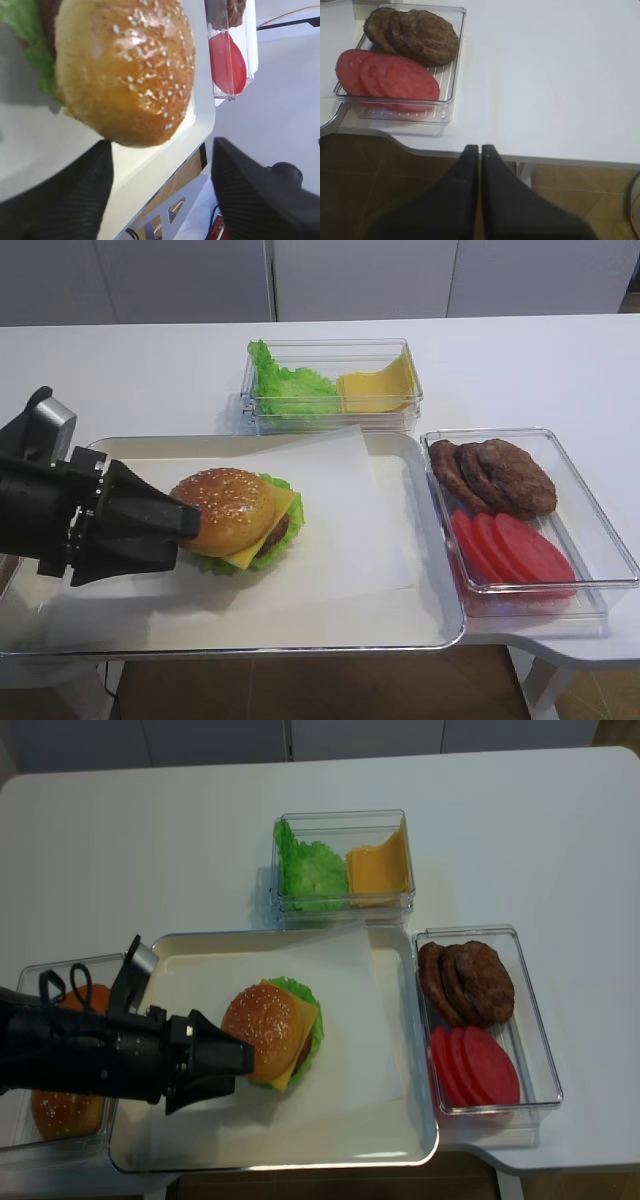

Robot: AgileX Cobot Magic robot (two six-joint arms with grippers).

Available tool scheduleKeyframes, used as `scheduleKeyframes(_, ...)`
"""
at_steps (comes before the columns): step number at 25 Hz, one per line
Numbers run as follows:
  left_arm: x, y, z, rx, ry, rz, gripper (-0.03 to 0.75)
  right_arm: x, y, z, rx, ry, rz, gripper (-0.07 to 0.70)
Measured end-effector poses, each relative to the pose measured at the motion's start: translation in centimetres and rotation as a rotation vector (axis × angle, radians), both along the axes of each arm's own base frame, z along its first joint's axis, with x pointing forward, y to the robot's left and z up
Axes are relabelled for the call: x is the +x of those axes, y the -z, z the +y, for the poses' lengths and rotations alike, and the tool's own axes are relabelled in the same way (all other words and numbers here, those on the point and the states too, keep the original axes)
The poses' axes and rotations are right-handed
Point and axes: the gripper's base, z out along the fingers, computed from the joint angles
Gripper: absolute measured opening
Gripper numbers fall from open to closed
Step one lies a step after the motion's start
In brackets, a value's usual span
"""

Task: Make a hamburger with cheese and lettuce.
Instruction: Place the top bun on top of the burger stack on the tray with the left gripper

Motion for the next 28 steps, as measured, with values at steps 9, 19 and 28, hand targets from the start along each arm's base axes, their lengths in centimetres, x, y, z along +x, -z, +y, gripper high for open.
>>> scheduleKeyframes(9,0.6,0.0,2.3,-0.002,-0.1,0.003,0.384,0.0,0.0,0.0,0.0,0.0,0.0,0.007)
scheduleKeyframes(19,0.6,0.0,2.3,-0.002,-0.102,0.005,0.354,0.0,0.0,0.0,0.0,0.0,0.0,0.007)
scheduleKeyframes(28,0.8,-0.2,2.3,-0.022,-0.122,0.0,0.202,0.0,0.0,0.0,0.0,0.0,0.0,0.007)
